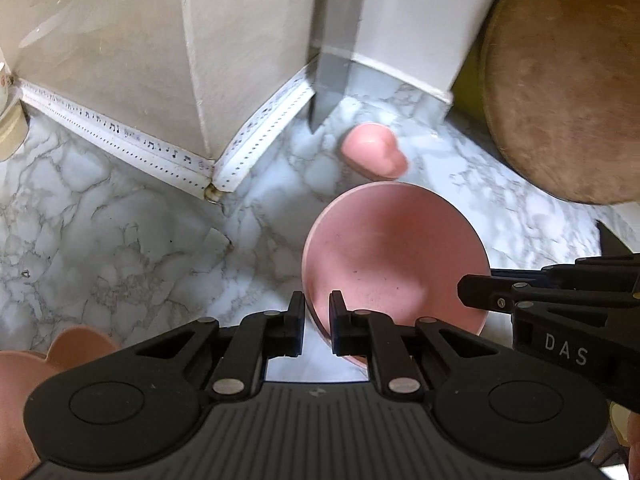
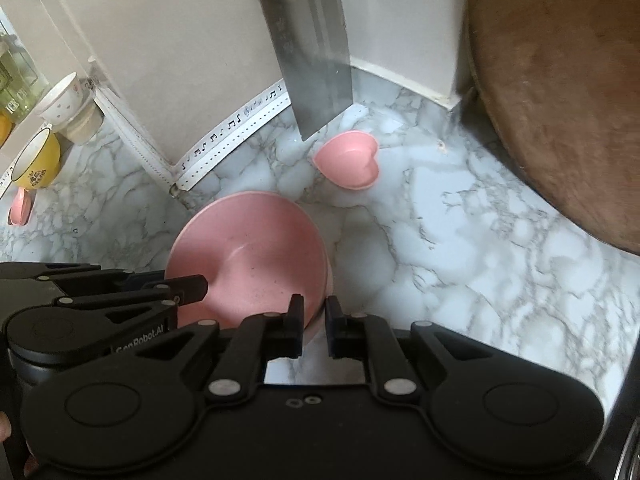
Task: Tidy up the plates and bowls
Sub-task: 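Lift the pink handled bowl with both grippers, then carry the pink handled bowl with both grippers over the cream bowl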
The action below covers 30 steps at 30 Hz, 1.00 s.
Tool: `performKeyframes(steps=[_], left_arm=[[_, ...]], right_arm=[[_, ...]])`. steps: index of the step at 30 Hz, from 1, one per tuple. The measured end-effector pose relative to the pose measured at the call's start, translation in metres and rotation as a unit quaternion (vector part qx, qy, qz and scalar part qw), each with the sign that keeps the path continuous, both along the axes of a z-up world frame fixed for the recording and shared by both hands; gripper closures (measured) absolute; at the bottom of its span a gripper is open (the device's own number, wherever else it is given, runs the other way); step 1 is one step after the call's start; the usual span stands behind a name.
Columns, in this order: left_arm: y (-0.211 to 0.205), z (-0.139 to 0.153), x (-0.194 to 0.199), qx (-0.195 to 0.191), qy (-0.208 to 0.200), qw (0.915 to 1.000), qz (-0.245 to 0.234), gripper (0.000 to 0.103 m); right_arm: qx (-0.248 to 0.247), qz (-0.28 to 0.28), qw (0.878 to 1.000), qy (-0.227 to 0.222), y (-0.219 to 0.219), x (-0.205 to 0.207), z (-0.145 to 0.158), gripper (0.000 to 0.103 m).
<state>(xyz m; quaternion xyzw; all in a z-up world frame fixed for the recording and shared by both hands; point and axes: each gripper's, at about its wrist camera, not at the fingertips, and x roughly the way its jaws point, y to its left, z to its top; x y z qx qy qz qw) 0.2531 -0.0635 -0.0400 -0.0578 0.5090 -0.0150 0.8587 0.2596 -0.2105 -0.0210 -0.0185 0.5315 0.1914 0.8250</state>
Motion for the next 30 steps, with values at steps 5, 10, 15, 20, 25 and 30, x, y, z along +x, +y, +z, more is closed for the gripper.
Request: performKeyframes(steps=[5, 10, 15, 20, 25, 30], left_arm=[[-0.013, 0.017, -0.017, -0.001, -0.009, 0.9996, -0.027, 0.091], [-0.026, 0.032, -0.038, -0.003, -0.017, 0.9985, -0.052, 0.091], [-0.035, 0.046, -0.051, -0.006, -0.036, 0.9968, -0.072, 0.091], [-0.043, 0.063, -0.064, -0.007, -0.051, 0.9946, -0.09, 0.091], [-0.052, 0.07, -0.079, -0.009, -0.053, 0.9923, -0.112, 0.091], [-0.066, 0.061, -0.094, -0.002, -0.037, 0.9892, -0.142, 0.091]], right_arm=[[0.0, -0.018, 1.0, -0.009, -0.01, -0.024, 0.017, 0.093], [-0.002, -0.036, 0.999, -0.023, -0.022, -0.053, 0.035, 0.093], [0.003, -0.059, 0.997, -0.039, -0.035, -0.073, 0.048, 0.093], [0.002, -0.074, 0.995, -0.063, -0.043, -0.092, 0.065, 0.093], [0.005, -0.09, 0.994, -0.067, -0.054, -0.111, 0.072, 0.092], [0.005, -0.109, 0.993, -0.048, -0.067, -0.131, 0.064, 0.092]])
